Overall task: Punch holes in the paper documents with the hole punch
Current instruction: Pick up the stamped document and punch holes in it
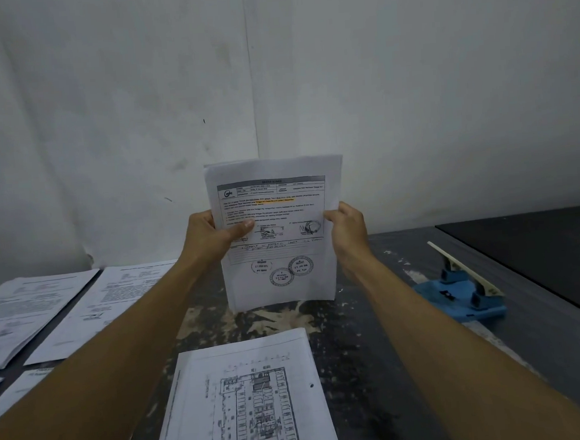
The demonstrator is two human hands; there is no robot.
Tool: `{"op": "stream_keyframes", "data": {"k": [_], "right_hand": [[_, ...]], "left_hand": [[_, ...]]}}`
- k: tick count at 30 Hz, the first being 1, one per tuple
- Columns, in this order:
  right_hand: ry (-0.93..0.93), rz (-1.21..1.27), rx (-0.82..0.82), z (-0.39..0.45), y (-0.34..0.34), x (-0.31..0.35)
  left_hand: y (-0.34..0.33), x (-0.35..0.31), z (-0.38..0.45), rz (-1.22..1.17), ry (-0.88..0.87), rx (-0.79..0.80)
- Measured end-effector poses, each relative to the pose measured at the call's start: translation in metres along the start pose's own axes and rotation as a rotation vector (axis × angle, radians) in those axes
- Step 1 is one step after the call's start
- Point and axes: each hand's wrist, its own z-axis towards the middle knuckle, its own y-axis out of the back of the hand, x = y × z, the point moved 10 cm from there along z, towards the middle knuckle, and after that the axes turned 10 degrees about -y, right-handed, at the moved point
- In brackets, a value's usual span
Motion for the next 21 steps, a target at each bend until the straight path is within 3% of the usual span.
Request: {"op": "stream_keyframes", "data": {"k": [21], "right_hand": [[0.099,-0.033,0.094,0.0024,-0.0042,0.0029]], "left_hand": [[0.0016,-0.0032,0.0082,-0.053,0.002,0.000]]}}
